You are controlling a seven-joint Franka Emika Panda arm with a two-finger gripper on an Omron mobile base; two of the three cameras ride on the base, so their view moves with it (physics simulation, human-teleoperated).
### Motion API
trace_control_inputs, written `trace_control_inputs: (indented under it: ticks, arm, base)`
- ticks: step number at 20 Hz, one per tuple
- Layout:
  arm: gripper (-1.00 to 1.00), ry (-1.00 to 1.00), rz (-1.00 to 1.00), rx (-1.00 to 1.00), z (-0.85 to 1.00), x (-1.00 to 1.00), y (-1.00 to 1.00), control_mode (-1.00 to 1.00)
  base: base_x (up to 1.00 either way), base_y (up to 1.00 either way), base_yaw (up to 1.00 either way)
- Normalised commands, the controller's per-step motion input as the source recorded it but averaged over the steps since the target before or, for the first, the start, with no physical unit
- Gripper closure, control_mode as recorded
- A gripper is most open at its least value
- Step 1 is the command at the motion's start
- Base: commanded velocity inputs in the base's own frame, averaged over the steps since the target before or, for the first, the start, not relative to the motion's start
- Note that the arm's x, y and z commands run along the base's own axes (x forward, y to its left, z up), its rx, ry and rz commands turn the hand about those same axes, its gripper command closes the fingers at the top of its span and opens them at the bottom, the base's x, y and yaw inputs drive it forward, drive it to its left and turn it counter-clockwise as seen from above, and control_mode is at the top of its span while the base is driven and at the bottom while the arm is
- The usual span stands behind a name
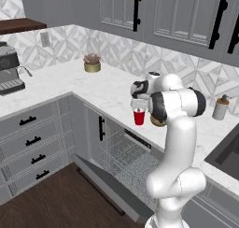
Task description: Pick up the cup and bowl from the counter, place them in the dishwasher, and close the dishwasher door.
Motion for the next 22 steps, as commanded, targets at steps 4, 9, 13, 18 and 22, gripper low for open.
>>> trace_control_inputs:
  ticks: [4, 9, 13, 18, 22]
  arm:
    - [1.0, 0.0, 0.0, 0.0, -0.14, 0.0, 0.19, -1.0]
    - [1.0, -0.01, 0.0, 0.0, 0.0, -0.13, 0.17, -1.0]
    - [1.0, -0.06, 0.0, 0.0, 0.12, -0.46, 0.22, -1.0]
    - [1.0, -0.1, 0.0, -0.01, 0.28, -0.9, 0.48, -1.0]
    - [1.0, -0.15, 0.0, -0.11, 0.06, -1.0, 0.91, -1.0]
  base:
    - [0.0, 0.0, 0.0]
    - [0.0, 0.0, 0.0]
    - [0.0, 0.0, 0.0]
    - [0.0, 0.0, 0.0]
    - [0.0, 0.0, 0.0]
